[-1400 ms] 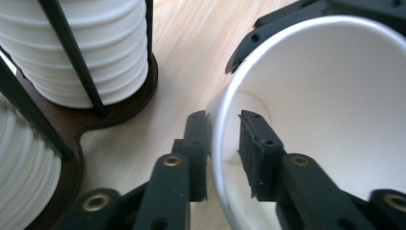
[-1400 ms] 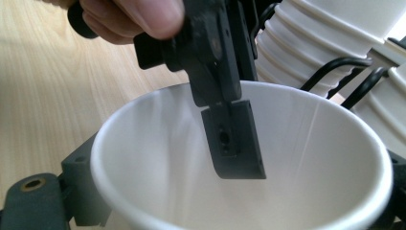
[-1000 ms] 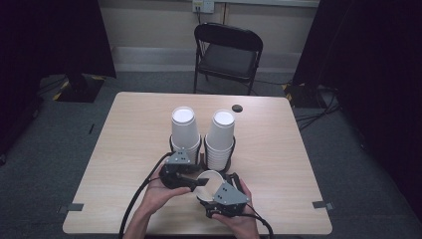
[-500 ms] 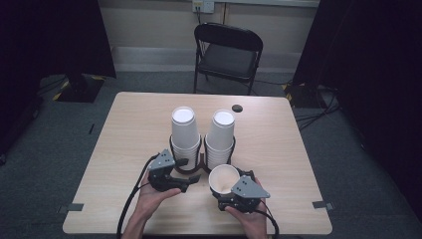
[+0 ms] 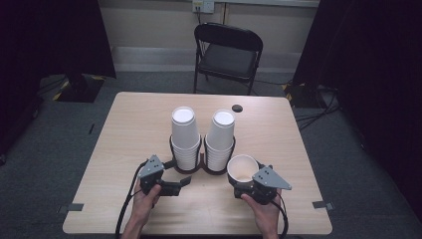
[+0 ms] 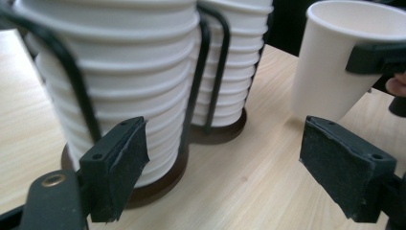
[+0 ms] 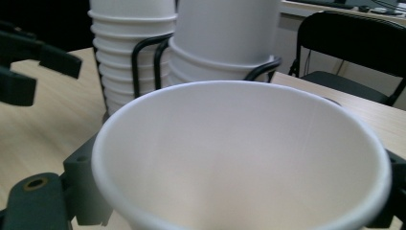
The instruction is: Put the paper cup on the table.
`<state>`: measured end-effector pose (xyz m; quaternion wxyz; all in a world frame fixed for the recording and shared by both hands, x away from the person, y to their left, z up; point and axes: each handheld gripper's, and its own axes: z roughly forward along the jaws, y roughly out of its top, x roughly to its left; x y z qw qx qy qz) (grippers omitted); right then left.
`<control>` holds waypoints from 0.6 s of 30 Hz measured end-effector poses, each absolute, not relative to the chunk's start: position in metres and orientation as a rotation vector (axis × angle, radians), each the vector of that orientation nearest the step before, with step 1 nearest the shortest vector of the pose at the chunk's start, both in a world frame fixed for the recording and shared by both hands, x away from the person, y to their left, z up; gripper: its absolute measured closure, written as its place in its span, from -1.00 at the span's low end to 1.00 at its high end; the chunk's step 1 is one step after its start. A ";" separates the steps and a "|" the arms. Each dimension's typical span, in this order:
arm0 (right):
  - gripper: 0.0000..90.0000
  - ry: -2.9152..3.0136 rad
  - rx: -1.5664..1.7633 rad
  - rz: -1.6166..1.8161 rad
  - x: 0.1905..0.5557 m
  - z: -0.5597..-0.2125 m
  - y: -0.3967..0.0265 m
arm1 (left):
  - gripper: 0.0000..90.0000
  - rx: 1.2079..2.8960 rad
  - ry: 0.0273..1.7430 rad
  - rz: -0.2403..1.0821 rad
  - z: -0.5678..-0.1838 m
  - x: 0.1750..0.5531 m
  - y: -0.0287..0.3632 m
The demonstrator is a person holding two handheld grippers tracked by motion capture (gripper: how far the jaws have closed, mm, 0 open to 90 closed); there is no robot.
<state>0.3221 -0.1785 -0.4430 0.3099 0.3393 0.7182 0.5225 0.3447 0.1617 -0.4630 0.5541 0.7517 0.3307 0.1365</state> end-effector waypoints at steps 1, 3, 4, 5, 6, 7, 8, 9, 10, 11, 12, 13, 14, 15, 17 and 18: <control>-0.76 1.892 0.903 1.380 0.323 -0.443 -0.180 | -0.63 1.787 0.812 0.362 -0.466 0.345 0.163; -0.76 1.875 0.922 1.376 0.328 -0.442 -0.185 | -0.62 1.783 0.833 0.361 -0.472 0.345 0.165; -0.76 1.871 0.926 1.375 0.330 -0.441 -0.187 | -0.63 1.775 0.836 0.361 -0.474 0.344 0.165; -0.76 1.866 0.934 1.369 0.332 -0.440 -0.189 | -0.64 1.768 0.841 0.374 -0.477 0.343 0.166; -0.76 1.858 0.942 1.369 0.334 -0.440 -0.191 | -0.64 1.747 0.857 0.413 -0.479 0.341 0.166; -0.76 1.849 0.948 1.373 0.336 -0.439 -0.193 | -0.64 1.728 0.871 0.446 -0.480 0.339 0.166; -0.76 1.830 0.952 1.377 0.337 -0.439 -0.195 | -0.63 1.716 0.877 0.458 -0.481 0.339 0.166; -0.76 1.810 0.959 1.385 0.339 -0.438 -0.198 | -0.64 1.708 0.879 0.460 -0.482 0.338 0.166; -0.76 1.798 0.969 1.388 0.341 -0.438 -0.200 | -0.64 1.700 0.874 0.487 -0.483 0.338 0.166; -0.76 1.785 0.979 1.393 0.344 -0.437 -0.202 | -0.64 1.695 0.884 0.505 -0.483 0.337 0.166; -0.76 1.780 0.991 1.394 0.347 -0.437 -0.204 | -0.65 1.694 0.889 0.514 -0.484 0.336 0.167; -0.76 1.776 1.000 1.394 0.349 -0.436 -0.206 | -0.65 1.689 0.895 0.514 -0.486 0.336 0.167; -0.76 1.771 1.010 1.392 0.353 -0.436 -0.208 | -0.65 1.685 0.900 0.521 -0.489 0.336 0.167; -0.76 1.766 1.020 1.395 0.356 -0.436 -0.210 | -0.65 1.685 0.909 0.531 -0.490 0.335 0.168; -0.76 1.760 1.035 1.391 0.363 -0.436 -0.212 | -0.65 1.683 0.916 0.537 -0.494 0.334 0.169; -0.76 1.756 1.042 1.388 0.367 -0.436 -0.213 | -0.65 1.678 0.923 0.537 -0.495 0.333 0.169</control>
